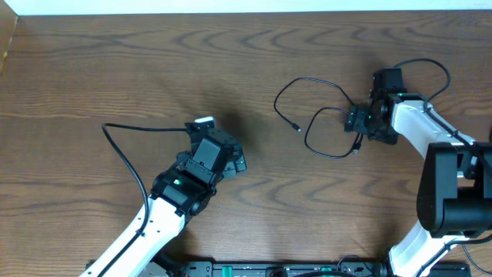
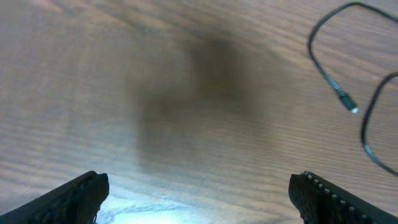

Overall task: Untangle cables
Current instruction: 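Lower the right gripper and grasp a strand of the cable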

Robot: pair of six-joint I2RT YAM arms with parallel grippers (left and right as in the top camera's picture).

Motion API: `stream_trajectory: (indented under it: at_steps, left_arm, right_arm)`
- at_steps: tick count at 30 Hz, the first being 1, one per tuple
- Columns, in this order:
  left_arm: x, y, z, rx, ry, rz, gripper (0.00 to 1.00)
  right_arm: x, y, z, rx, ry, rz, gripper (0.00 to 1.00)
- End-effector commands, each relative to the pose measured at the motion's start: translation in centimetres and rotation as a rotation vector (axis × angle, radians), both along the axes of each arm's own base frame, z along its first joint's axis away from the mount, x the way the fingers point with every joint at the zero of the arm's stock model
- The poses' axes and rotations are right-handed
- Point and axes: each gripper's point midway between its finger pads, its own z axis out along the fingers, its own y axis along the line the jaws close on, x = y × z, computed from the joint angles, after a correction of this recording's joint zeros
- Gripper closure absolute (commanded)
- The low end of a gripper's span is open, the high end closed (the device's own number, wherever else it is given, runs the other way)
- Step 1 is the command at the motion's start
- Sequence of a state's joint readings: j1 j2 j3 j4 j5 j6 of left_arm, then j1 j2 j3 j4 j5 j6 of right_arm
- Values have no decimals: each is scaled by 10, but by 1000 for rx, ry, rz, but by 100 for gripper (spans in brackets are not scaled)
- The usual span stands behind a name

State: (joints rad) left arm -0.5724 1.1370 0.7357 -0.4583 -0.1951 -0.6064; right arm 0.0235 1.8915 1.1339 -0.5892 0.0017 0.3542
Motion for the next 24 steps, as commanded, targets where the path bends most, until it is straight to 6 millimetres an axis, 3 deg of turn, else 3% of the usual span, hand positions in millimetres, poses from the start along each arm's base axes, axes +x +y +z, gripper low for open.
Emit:
stream_trajectory:
  at_steps: [1, 3, 5, 10, 13, 15, 19, 24]
  left_arm:
    - [1, -7, 3, -6, -6, -51, 2]
    - [0, -7, 3, -4, -3, -51, 2]
    - [0, -7, 3, -4, -3, -51, 2]
    - [0, -7, 3, -4, -3, -51, 2]
    - [0, -7, 3, -4, -3, -51, 2]
    - [-1, -14, 3, -36, 4, -78, 2]
    - [-3, -55, 17, -192, -11, -256, 2]
    - [4, -90, 48, -289, -140, -447, 2]
  right_arm:
    - [-16, 11, -32, 48, 92, 0, 52]
    - [-16, 15, -36, 63, 99, 7, 72]
    - [-17, 22, -40, 80, 106, 20, 99]
    - [-14, 50, -34, 184, 90, 93, 99]
    - [-5, 70, -12, 286, 34, 194, 99]
    - [3, 82, 17, 355, -35, 257, 99]
    - [9, 90, 77, 412, -155, 309, 99]
    - [-7, 86, 151, 382, -305, 364, 99]
